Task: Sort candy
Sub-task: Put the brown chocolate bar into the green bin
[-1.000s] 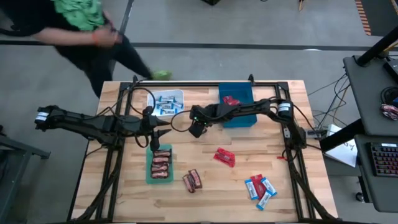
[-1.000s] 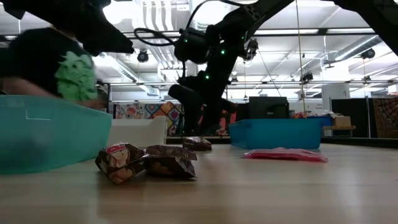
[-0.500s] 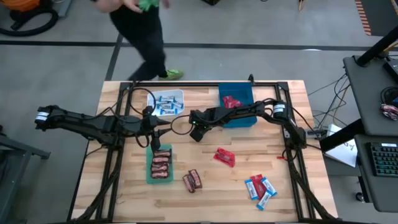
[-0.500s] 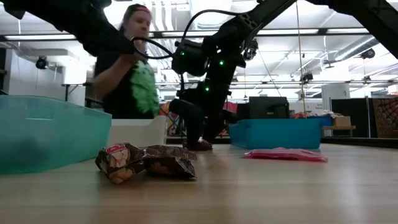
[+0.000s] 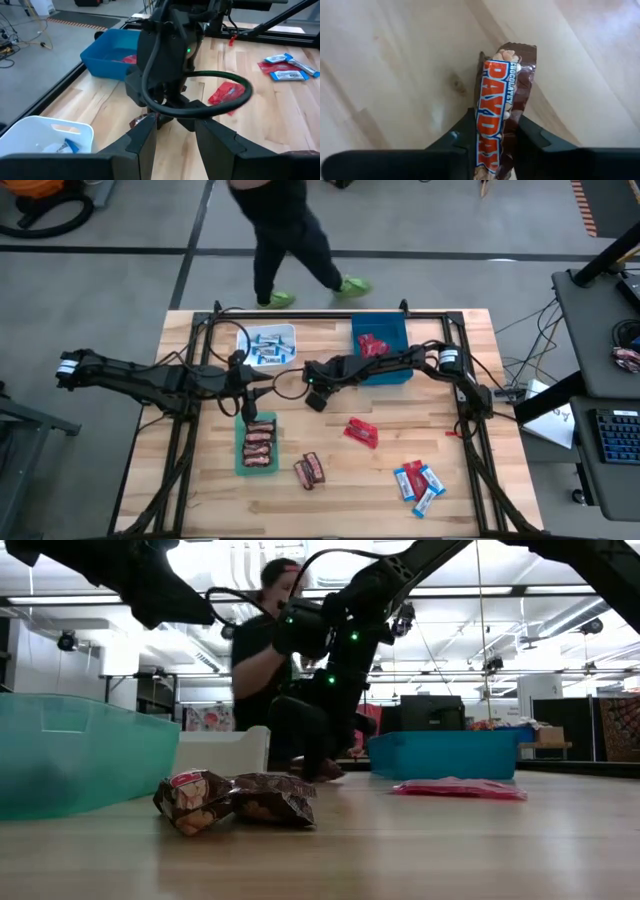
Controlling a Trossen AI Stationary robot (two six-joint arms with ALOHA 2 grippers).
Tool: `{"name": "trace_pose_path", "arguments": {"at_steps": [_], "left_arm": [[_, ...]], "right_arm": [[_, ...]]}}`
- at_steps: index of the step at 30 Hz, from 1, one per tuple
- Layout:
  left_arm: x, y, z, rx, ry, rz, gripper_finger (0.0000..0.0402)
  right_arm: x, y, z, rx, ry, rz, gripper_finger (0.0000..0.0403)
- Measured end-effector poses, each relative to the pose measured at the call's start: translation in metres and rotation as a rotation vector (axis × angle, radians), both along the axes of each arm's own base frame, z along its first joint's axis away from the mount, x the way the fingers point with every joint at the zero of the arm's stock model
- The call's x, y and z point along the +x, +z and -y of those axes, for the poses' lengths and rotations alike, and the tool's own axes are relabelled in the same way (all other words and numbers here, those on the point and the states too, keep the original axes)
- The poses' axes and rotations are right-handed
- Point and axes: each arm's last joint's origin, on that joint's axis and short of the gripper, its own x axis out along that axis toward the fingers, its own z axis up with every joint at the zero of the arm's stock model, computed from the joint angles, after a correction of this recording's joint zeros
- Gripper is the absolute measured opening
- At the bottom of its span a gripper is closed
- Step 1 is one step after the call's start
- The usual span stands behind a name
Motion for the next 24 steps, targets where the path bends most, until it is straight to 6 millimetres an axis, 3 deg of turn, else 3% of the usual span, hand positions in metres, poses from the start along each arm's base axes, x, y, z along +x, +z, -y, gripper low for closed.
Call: {"name": "trace_pose_path", "arguments": {"at_steps": [4, 10, 24], "left_arm": [[0.000, 0.006, 0.000, -0.012, 0.004, -0.001, 0.0119], [-0.002, 0.022, 0.000, -0.012, 0.007, 0.006, 0.0119], [-0.004, 0.052, -0.001, 0.042, -0.016, 0.032, 0.0119]], "right_arm": [[0.002, 0.009, -0.009, -0.013, 0.050, 0.027, 0.0059], [0.009, 0.036, -0.030, -0.050, 0.141, 0.157, 0.0062], [0.043, 0.067, -0.115, -0.152, 0.550, 0.667, 0.0059]]}}
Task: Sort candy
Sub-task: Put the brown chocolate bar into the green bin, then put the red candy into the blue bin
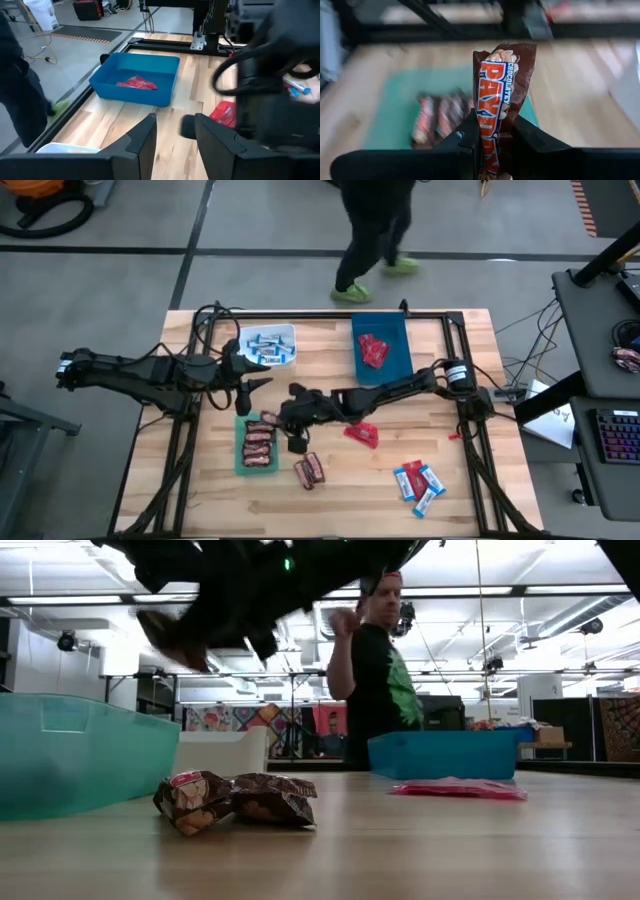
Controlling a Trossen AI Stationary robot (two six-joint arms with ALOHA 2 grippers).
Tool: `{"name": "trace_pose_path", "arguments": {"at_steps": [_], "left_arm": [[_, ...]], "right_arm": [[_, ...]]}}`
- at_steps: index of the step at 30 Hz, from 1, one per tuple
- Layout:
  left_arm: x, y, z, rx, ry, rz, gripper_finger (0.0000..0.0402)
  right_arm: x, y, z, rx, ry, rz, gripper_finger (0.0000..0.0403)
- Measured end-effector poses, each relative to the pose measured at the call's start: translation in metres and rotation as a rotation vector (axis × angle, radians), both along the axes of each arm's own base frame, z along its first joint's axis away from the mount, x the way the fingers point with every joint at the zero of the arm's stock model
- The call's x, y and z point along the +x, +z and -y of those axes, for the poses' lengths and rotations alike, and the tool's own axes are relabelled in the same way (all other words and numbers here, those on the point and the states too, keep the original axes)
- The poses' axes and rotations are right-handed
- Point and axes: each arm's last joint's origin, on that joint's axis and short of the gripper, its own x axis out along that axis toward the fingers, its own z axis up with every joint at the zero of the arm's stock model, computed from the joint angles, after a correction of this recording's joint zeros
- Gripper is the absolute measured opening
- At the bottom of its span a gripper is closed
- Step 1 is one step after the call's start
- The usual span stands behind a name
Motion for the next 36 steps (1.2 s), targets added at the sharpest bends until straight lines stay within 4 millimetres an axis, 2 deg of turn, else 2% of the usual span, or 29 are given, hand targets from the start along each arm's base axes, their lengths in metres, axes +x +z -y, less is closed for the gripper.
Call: {"name": "trace_pose_path", "arguments": {"at_steps": [3, 6, 9, 12, 19, 22, 28, 36], "left_arm": [[0.000, 0.001, 0.000, 0.004, -0.001, -0.004, 0.0119], [-0.001, 0.003, 0.000, 0.004, -0.001, -0.002, 0.0119], [-0.001, 0.003, 0.000, 0.003, -0.001, 0.000, 0.0119], [-0.002, 0.004, 0.000, 0.003, -0.002, 0.002, 0.0119], [-0.001, 0.003, 0.000, 0.001, -0.001, -0.002, 0.0119], [-0.001, 0.003, 0.000, 0.001, -0.001, -0.004, 0.0119], [0.001, 0.002, 0.000, 0.004, -0.001, -0.011, 0.0119], [0.002, 0.000, 0.000, 0.005, -0.001, -0.019, 0.0119]], "right_arm": [[0.001, 0.005, -0.013, -0.036, 0.048, 0.089, 0.0059], [0.006, 0.002, -0.021, -0.044, 0.070, 0.174, 0.0058], [0.013, -0.012, -0.024, -0.055, 0.083, 0.230, 0.0057], [0.017, -0.030, -0.024, -0.080, 0.077, 0.212, 0.0057], [0.021, -0.048, -0.022, -0.079, 0.069, 0.196, 0.0063], [0.022, -0.057, -0.022, -0.083, 0.063, 0.187, 0.0075], [0.024, -0.062, -0.019, -0.103, 0.011, 0.191, 0.0107], [0.023, -0.061, -0.018, -0.105, 0.007, 0.182, 0.0179]]}}
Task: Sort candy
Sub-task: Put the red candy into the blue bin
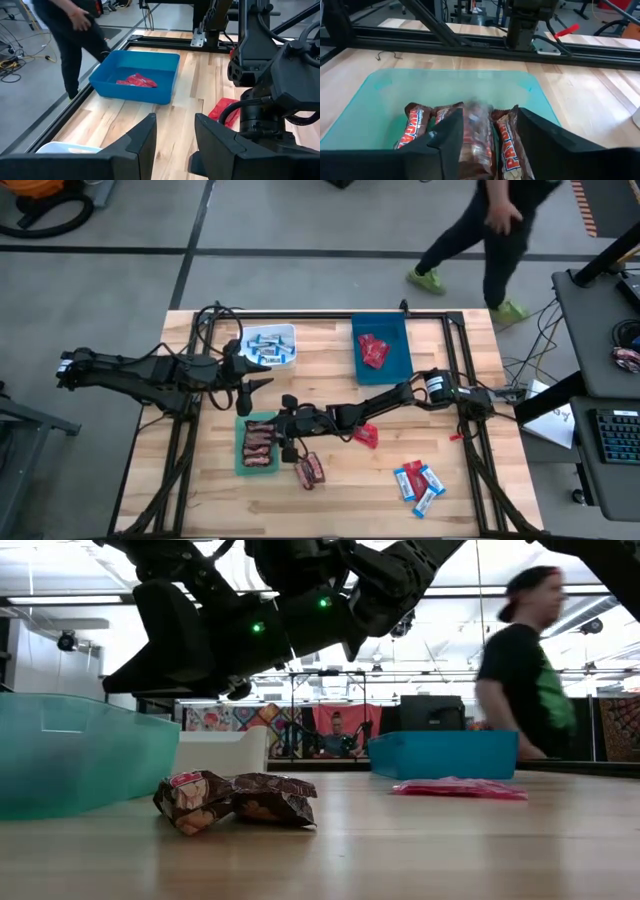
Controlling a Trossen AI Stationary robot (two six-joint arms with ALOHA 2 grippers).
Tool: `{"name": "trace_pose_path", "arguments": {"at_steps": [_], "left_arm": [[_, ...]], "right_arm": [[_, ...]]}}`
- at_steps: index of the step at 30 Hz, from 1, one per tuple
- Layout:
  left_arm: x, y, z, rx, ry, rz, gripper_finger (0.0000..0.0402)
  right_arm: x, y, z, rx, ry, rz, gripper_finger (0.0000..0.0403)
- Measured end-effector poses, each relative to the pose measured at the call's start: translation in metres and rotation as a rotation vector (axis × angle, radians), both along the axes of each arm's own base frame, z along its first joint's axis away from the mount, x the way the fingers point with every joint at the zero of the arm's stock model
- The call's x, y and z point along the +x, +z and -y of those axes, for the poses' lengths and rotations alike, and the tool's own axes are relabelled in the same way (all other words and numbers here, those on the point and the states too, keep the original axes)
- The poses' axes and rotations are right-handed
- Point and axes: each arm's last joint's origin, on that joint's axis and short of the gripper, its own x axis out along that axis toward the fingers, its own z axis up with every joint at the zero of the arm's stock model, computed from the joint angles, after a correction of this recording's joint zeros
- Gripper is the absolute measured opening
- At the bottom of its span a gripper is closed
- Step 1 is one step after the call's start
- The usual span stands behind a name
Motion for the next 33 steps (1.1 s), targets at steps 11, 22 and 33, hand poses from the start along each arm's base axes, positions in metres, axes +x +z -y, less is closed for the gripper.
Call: {"name": "trace_pose_path", "arguments": {"at_steps": [11, 22, 33], "left_arm": [[0.007, -0.005, 0.001, 0.004, 0.000, -0.032, 0.0119], [0.022, -0.020, 0.003, 0.012, 0.001, -0.118, 0.0119], [0.048, -0.046, 0.006, 0.066, -0.028, -0.260, 0.0119]], "right_arm": [[-0.011, 0.023, 0.004, -0.081, -0.029, -0.109, 0.0219], [-0.072, 0.065, 0.012, -0.109, -0.023, -0.403, 0.0207], [-0.152, 0.065, 0.016, 0.183, -0.191, -0.506, 0.0205]]}}
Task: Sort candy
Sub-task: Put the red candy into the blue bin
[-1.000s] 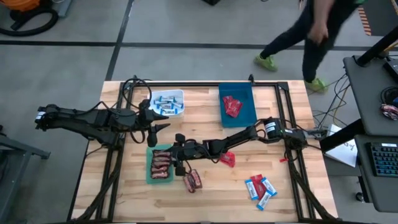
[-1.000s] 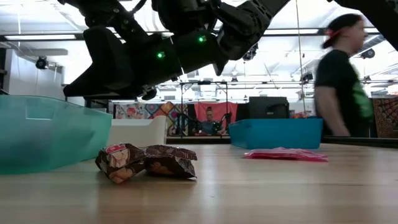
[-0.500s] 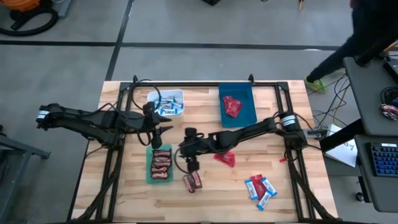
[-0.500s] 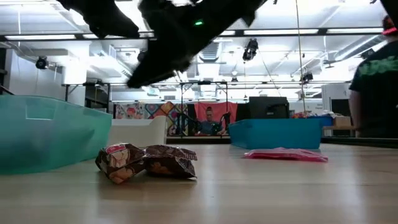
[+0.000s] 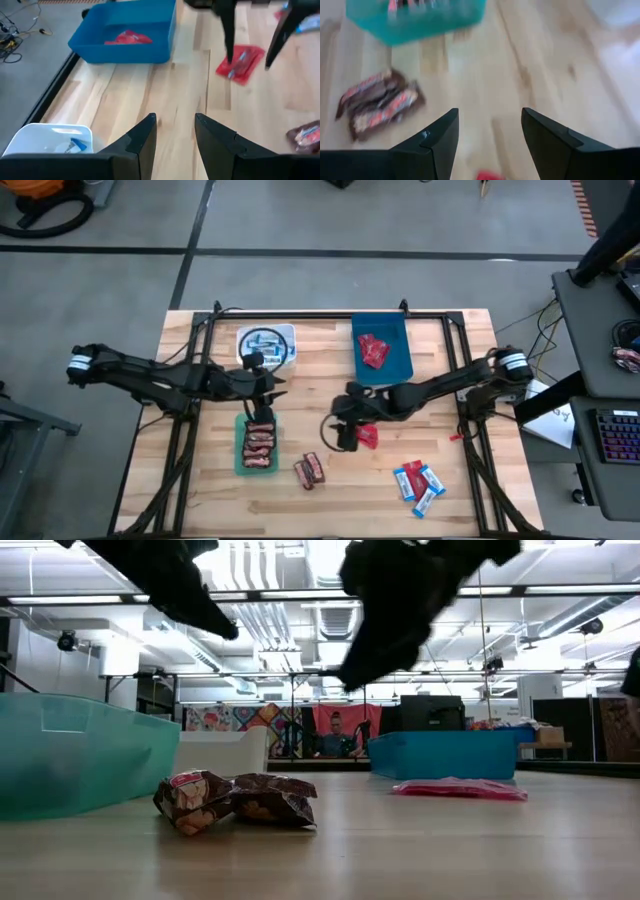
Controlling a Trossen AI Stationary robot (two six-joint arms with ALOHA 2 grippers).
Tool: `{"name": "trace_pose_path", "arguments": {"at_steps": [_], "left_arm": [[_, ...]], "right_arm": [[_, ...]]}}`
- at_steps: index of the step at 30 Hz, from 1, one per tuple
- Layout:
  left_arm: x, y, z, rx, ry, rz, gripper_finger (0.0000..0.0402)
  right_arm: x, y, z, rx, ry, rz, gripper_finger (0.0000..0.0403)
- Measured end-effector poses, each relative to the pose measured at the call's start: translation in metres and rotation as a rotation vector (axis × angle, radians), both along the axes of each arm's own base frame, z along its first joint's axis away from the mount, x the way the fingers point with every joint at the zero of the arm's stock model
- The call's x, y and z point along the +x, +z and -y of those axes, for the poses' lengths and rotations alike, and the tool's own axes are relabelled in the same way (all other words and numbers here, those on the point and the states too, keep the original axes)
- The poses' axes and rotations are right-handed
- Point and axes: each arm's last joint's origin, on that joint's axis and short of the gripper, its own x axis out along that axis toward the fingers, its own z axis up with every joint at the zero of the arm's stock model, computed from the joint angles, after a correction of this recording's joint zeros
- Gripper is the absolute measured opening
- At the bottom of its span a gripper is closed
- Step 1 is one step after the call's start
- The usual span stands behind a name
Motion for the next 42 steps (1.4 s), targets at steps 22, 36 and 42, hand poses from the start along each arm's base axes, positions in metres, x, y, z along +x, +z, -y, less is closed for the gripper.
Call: {"name": "trace_pose_path", "arguments": {"at_steps": [22, 36, 42], "left_arm": [[0.029, -0.023, 0.004, 0.089, -0.094, -0.063, 0.0119], [0.035, -0.022, 0.005, 0.073, -0.095, -0.018, 0.0119], [0.036, -0.023, 0.006, 0.065, -0.111, -0.021, 0.0119]], "right_arm": [[-0.069, -0.033, -0.031, 0.057, -0.160, -0.460, 0.0205], [-0.080, -0.083, -0.027, 0.049, -0.223, -0.471, 0.0200], [-0.080, -0.093, -0.027, 0.054, -0.223, -0.448, 0.0127]]}}
